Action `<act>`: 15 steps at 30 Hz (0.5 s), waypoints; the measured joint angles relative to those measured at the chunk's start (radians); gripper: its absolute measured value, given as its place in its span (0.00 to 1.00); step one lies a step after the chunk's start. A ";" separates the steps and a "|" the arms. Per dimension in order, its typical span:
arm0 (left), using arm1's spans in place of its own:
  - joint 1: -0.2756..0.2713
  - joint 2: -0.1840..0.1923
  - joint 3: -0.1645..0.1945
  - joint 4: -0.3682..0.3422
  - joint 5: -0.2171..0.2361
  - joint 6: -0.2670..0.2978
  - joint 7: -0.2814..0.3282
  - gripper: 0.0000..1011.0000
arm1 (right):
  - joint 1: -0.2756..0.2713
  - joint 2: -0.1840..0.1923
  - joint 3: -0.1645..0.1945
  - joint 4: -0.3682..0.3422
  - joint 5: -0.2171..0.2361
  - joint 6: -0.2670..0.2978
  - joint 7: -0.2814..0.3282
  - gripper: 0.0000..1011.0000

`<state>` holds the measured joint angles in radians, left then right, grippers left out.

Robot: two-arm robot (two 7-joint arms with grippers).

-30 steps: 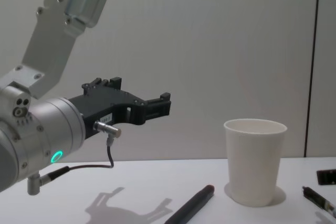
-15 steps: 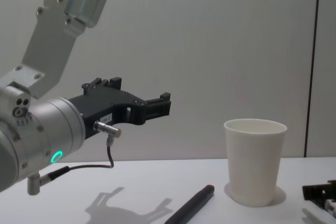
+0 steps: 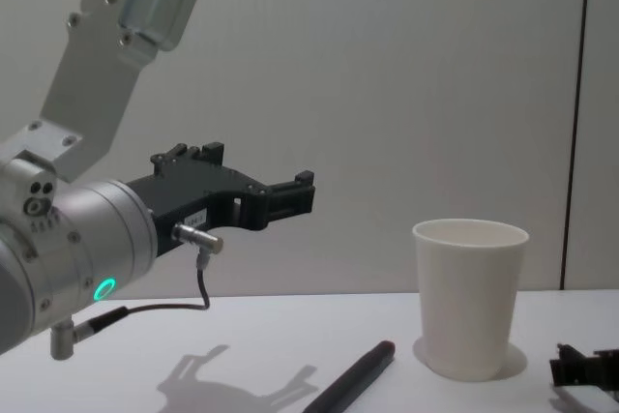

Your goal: Place the pen into the pen holder.

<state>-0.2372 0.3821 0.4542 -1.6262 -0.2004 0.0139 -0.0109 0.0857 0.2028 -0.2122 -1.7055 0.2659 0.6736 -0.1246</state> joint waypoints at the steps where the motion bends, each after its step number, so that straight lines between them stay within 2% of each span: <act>1: 0.000 0.000 0.000 0.000 0.000 0.000 0.000 0.99 | 0.000 -0.001 0.000 0.001 -0.001 -0.001 -0.001 0.99; 15: 0.000 0.000 0.000 0.000 0.000 0.000 0.000 0.99 | -0.008 -0.011 -0.002 0.019 -0.022 -0.019 -0.003 0.99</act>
<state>-0.2372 0.3821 0.4542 -1.6262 -0.2004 0.0139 -0.0109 0.0773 0.1914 -0.2143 -1.6865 0.2438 0.6545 -0.1277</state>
